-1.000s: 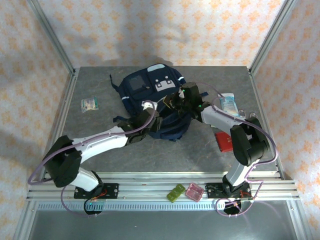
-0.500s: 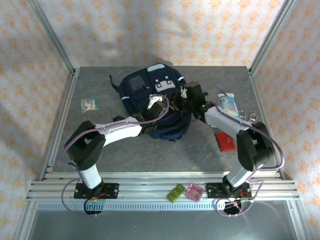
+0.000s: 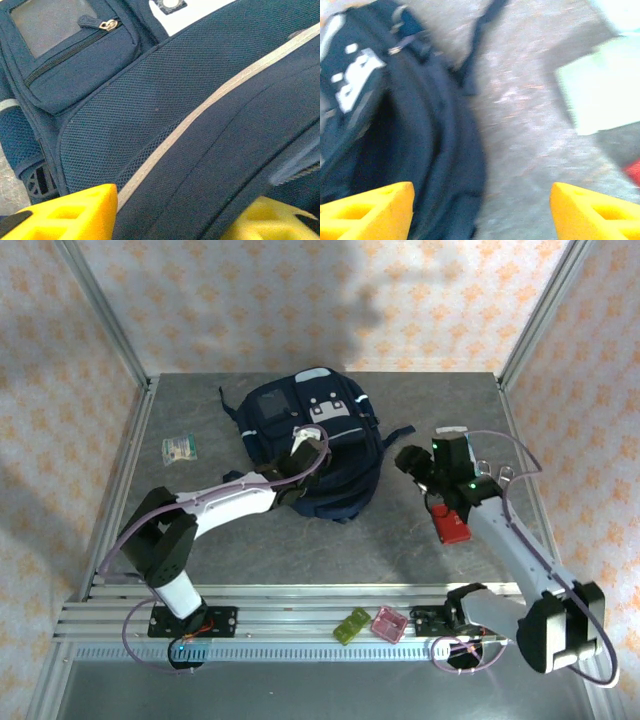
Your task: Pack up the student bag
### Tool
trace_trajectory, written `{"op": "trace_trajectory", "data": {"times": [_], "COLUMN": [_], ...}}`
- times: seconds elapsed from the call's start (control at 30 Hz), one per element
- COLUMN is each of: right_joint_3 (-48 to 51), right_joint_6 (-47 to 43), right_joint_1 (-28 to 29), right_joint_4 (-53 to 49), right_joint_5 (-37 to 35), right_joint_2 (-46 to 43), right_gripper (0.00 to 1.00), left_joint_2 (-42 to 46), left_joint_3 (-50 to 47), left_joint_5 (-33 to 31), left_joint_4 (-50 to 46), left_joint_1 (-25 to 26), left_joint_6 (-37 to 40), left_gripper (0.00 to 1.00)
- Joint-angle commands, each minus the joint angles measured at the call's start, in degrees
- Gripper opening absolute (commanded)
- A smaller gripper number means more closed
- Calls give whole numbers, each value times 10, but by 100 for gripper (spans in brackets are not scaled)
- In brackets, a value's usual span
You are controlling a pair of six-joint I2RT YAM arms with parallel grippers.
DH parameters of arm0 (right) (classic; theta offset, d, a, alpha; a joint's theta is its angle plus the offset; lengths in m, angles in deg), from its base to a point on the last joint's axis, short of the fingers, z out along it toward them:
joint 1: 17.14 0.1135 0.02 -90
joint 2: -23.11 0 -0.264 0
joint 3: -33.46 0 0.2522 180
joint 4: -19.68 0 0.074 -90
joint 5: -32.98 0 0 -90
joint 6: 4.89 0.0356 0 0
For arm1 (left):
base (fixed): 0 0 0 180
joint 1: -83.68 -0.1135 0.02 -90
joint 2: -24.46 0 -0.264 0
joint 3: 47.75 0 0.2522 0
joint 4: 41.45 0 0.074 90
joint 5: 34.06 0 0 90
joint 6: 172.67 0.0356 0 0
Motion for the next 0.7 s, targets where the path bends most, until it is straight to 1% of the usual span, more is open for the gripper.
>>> {"op": "trace_trajectory", "data": {"times": [0.0, 0.07, 0.13, 0.2, 0.33, 0.43, 0.53, 0.67], "right_joint_3": [49, 81, 106, 121, 143, 164, 185, 194], "right_joint_6": [-20, -14, -9, -9, 5, 29, 83, 148], "right_joint_1": [-38, -55, -59, -61, -61, -58, -23, 42], "right_joint_4": [-57, -39, -19, -2, 26, 55, 99, 163], "right_joint_5": [-76, -73, -83, -67, -12, 42, 100, 132], "right_joint_2": [-8, -5, 5, 23, 50, 41, 30, 35], "right_gripper": [71, 71, 70, 69, 66, 63, 62, 62], "left_joint_2": [43, 62, 78, 91, 106, 104, 93, 75], "left_joint_3": [6, -1, -11, -27, -59, -76, -81, -75], "left_joint_5": [45, 70, 98, 119, 146, 159, 167, 175], "left_joint_4": [-25, -26, -22, -11, 11, 25, 36, 43], "left_joint_1": [21, 33, 38, 41, 46, 50, 54, 57], "left_joint_6": [-32, -45, -63, -81, -108, -124, -135, -143], "left_gripper": [58, 59, 59, 59, 59, 59, 59, 59]}}
